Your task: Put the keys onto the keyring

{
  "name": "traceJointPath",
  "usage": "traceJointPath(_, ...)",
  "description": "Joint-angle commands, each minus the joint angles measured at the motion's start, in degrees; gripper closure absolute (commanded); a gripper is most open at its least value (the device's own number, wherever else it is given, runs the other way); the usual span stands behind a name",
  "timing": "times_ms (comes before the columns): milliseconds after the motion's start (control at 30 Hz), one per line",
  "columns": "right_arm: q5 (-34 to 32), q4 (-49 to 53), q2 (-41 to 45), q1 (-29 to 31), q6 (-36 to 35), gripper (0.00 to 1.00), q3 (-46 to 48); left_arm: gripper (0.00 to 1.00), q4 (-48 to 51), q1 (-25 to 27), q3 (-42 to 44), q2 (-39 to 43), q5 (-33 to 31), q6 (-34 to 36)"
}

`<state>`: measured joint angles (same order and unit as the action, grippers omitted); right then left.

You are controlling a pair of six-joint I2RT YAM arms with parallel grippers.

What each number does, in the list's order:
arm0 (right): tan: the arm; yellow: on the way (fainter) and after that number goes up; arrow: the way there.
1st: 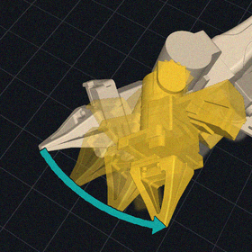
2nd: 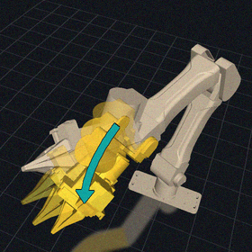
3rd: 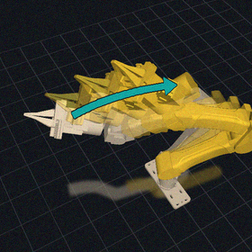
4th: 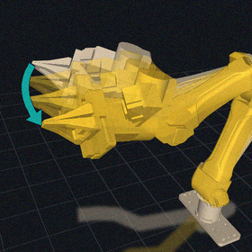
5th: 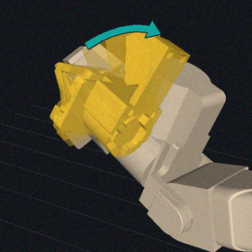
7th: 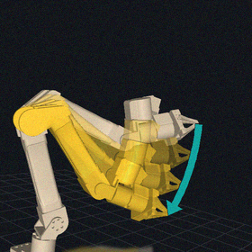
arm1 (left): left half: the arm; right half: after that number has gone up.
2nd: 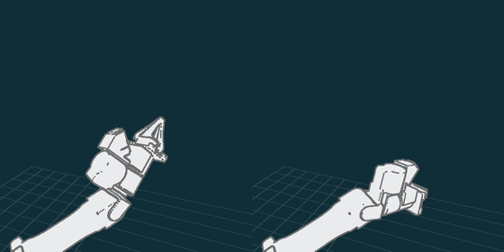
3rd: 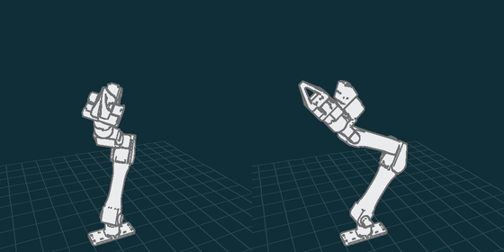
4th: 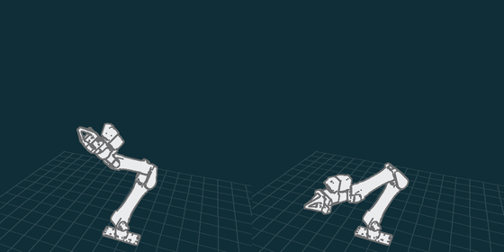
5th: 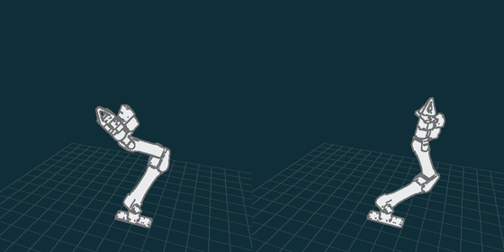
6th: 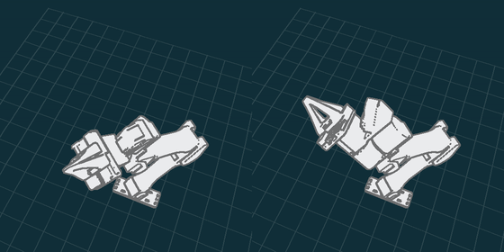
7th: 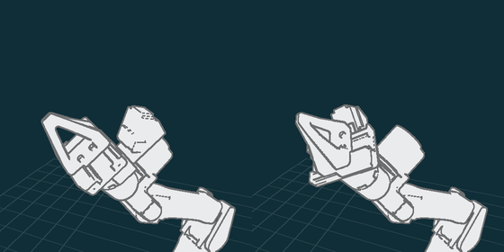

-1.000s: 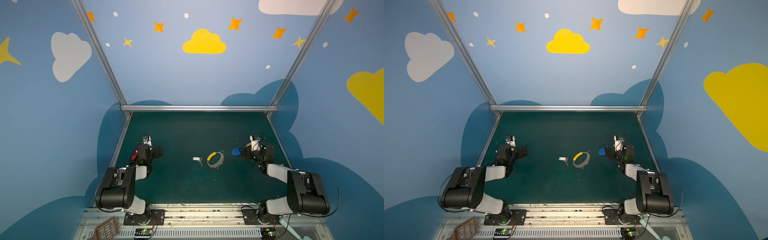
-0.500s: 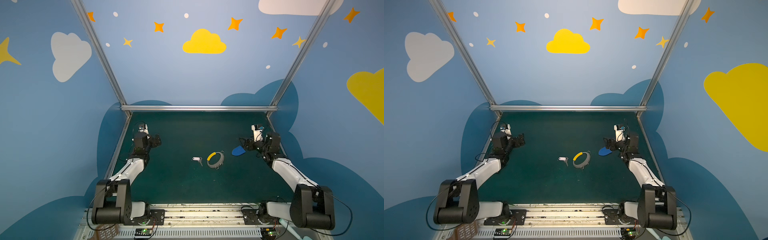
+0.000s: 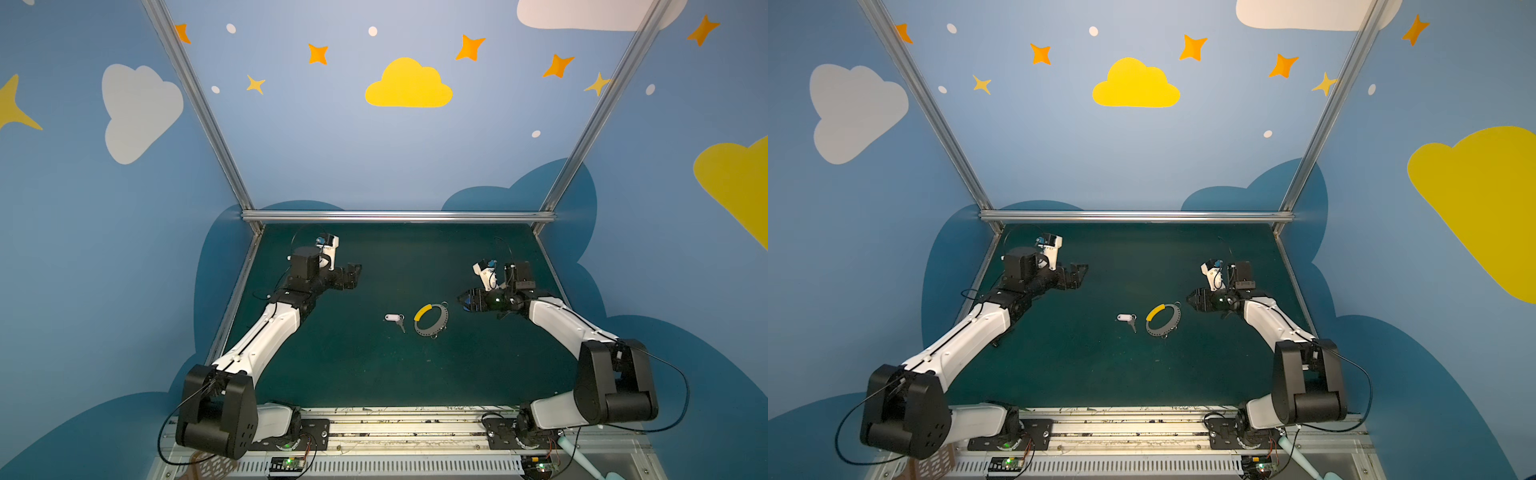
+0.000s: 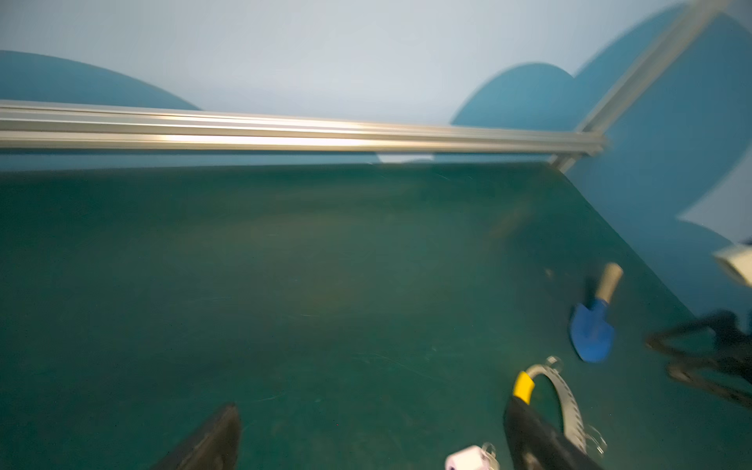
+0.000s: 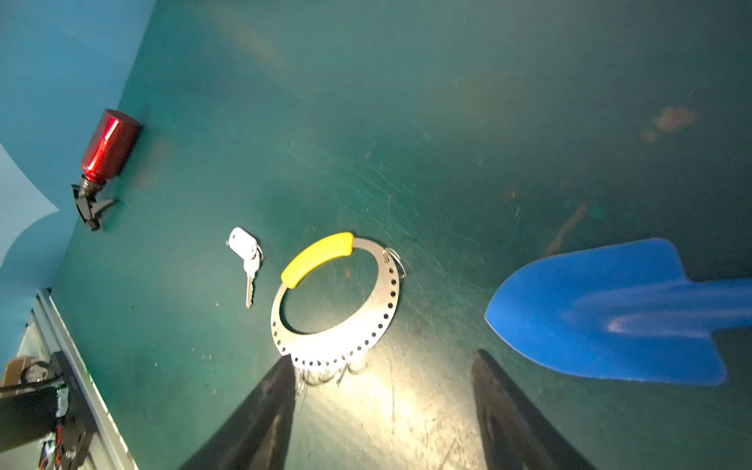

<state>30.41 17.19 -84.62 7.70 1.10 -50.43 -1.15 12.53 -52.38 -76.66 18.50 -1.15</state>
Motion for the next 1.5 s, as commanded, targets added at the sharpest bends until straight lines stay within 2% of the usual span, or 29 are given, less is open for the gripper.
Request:
traceJointPath(0,4.1,8.6,-3.8,0.2,-2.4,0.41,-4.6,0.01,3.7,1.6,-1.8,-2.2,3.7,3.9)
traceJointPath(67,6.1,12.2,-6.5,0.8,-3.5,0.47,-7.1,0.01,4.0,2.5,-2.7,-3.3,4.3,4.6)
traceJointPath(167,6.1,16.9,-9.2,2.5,-7.2,0.49,-9.1,0.02,4.8,3.8,-3.9,-4.5,5.6,6.0)
traceJointPath(300,0.9,22.5,-11.5,4.1,-14.0,0.49,-13.9,0.03,4.3,4.8,-4.2,-5.8,6.0,7.4)
traceJointPath(500,-2.8,25.5,-15.3,5.1,-22.9,0.51,-19.6,0.06,4.6,5.4,-5.3,-7.6,7.4,8.6)
traceJointPath(667,-6.4,29.7,-20.8,6.3,-23.7,0.52,-24.5,0.10,6.7,6.0,-6.2,-7.8,7.9,9.8)
traceJointPath(900,-11.8,29.4,-24.0,7.9,-19.1,0.54,-28.0,0.13,6.8,7.5,-5.2,-7.8,7.6,10.7)
traceJointPath(1133,-13.5,31.2,-28.2,10.1,-22.5,0.59,-32.3,0.16,7.3,9.0,-5.3,-8.7,7.7,11.1)
traceJointPath(1300,-14.8,34.2,-31.3,10.6,-23.6,0.67,-35.1,0.16,7.5,9.3,-5.4,-8.4,7.9,10.9)
traceJointPath(1467,-15.6,34.0,-31.9,10.9,-23.5,0.68,-34.8,0.17,7.3,9.7,-5.1,-8.8,8.1,10.7)
